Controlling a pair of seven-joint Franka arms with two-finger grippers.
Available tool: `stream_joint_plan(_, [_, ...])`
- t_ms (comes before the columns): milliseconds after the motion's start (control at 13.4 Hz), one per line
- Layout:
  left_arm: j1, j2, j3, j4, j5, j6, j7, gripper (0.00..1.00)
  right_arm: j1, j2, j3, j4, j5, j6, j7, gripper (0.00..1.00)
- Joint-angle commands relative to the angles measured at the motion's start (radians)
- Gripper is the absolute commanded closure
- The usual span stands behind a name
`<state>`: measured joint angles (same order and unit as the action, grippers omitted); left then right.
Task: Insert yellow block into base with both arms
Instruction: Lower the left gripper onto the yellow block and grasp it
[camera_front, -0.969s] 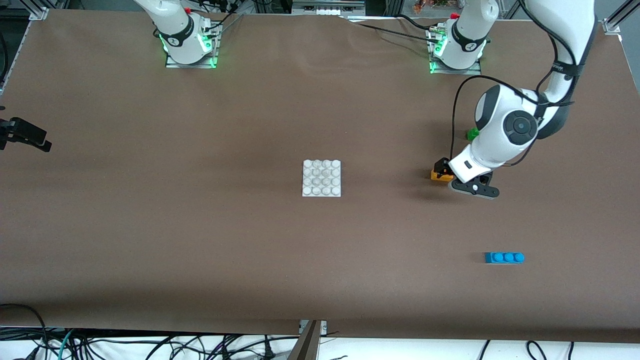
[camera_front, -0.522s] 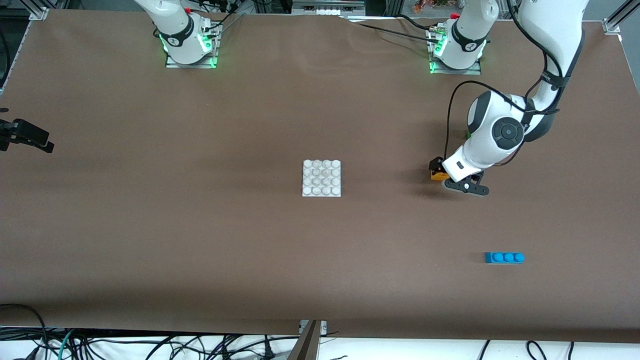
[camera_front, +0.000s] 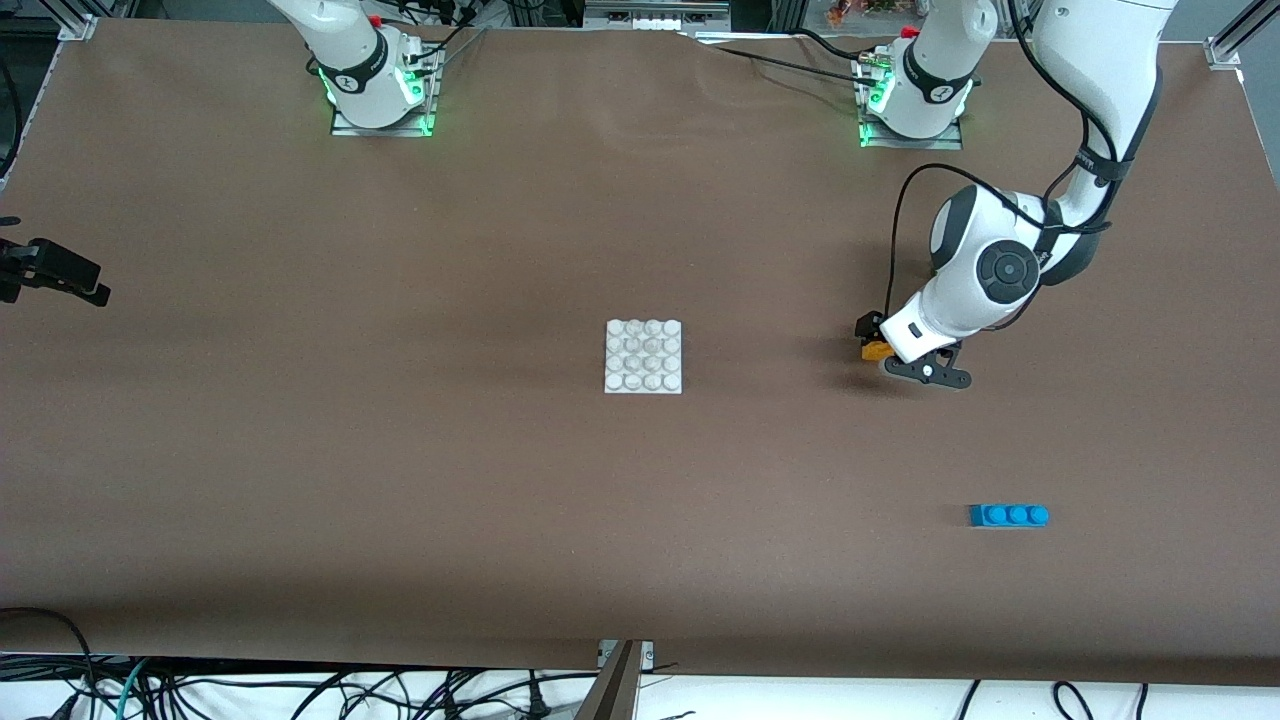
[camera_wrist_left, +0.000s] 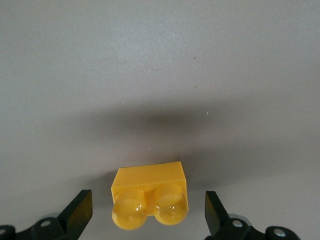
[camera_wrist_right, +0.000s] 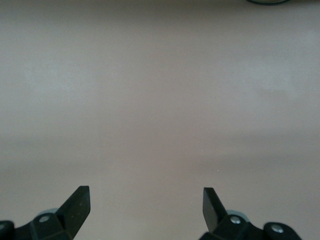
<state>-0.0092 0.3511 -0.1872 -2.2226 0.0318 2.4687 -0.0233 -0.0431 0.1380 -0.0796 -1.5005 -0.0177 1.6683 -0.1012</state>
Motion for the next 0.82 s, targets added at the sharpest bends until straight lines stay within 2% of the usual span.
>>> stream_joint_plan(0, [0.003, -0.001, -0.003, -0.012, -0.009, 0.003, 0.009, 0.08, 0.002, -0.001, 0.0, 0.003, 0.002, -0.001, -0.014, 0.0])
stream_joint_plan(75, [0.002, 0.0, -0.003, -0.012, -0.009, 0.003, 0.009, 0.16, 0.002, -0.001, 0.0, 0.003, 0.002, -0.001, -0.014, 0.0])
stream_joint_plan(224, [-0.002, 0.0, -0.003, -0.011, -0.009, 0.003, 0.009, 0.48, 0.002, -0.001, 0.0, 0.003, 0.002, -0.001, -0.015, 0.0])
stream_joint_plan(373, [-0.003, -0.001, -0.003, -0.009, -0.009, 0.003, 0.011, 0.7, 0.0, 0.0, 0.0, 0.003, 0.002, -0.001, -0.015, 0.0])
stream_joint_plan(522, [-0.003, -0.007, -0.003, 0.0, -0.009, -0.004, 0.011, 0.77, 0.0, 0.0, 0.0, 0.003, 0.002, -0.001, -0.015, 0.0])
stream_joint_plan(671, [-0.005, -0.018, -0.006, 0.023, -0.009, -0.019, 0.009, 0.78, 0.002, 0.0, 0.0, 0.003, 0.002, -0.001, -0.015, 0.0])
stream_joint_plan(745, [-0.008, -0.023, -0.008, 0.059, -0.009, -0.068, 0.008, 0.78, 0.0, 0.0, 0.0, 0.003, 0.002, -0.001, -0.015, 0.0])
